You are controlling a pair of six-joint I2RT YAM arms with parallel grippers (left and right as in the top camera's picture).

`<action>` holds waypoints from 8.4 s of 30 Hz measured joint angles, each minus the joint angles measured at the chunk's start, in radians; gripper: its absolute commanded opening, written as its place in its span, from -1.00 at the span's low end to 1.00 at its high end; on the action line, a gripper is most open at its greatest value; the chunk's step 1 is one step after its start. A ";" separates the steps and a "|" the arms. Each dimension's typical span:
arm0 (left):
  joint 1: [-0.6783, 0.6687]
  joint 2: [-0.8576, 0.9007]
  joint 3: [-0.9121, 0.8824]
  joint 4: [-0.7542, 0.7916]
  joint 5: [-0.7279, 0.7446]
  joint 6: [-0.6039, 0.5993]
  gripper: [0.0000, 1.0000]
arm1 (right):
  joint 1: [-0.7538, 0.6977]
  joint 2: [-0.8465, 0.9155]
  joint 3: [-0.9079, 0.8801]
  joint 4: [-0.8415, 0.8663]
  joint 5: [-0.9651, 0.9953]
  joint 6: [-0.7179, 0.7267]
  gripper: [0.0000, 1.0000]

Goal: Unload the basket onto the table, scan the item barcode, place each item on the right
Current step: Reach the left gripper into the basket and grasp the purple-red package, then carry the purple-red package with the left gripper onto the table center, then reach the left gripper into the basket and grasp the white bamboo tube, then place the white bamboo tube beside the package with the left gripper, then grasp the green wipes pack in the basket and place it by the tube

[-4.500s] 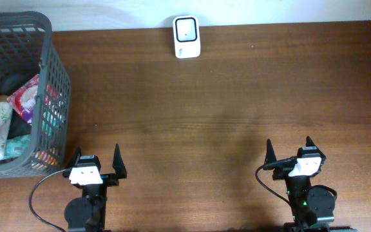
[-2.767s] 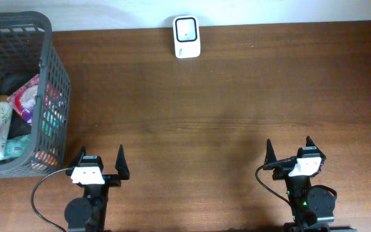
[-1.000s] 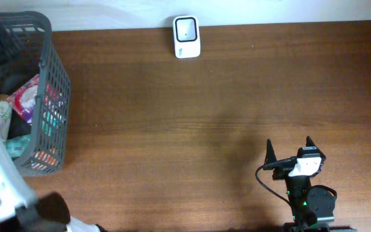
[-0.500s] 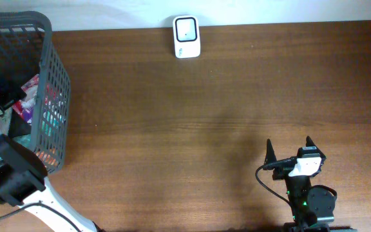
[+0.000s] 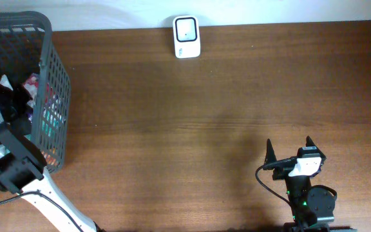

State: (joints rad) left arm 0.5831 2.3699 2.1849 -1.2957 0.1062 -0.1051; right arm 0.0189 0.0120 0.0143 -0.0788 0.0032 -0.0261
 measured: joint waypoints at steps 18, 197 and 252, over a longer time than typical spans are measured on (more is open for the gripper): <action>0.003 -0.088 0.931 -0.359 0.211 -0.096 -1.00 | 0.000 0.000 0.000 0.000 0.000 0.000 0.97; -0.554 -0.904 -0.415 0.408 -0.424 -0.070 0.89 | 0.000 -0.001 0.000 0.000 0.000 0.000 0.97; 0.079 -0.159 0.498 -0.360 -0.067 -0.342 -1.00 | 0.000 -0.001 0.000 0.000 0.000 0.000 0.97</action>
State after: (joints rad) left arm 0.6624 2.2108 2.6831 -1.6558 0.0395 -0.4473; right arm 0.0189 0.0109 0.0139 -0.0788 0.0032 -0.0257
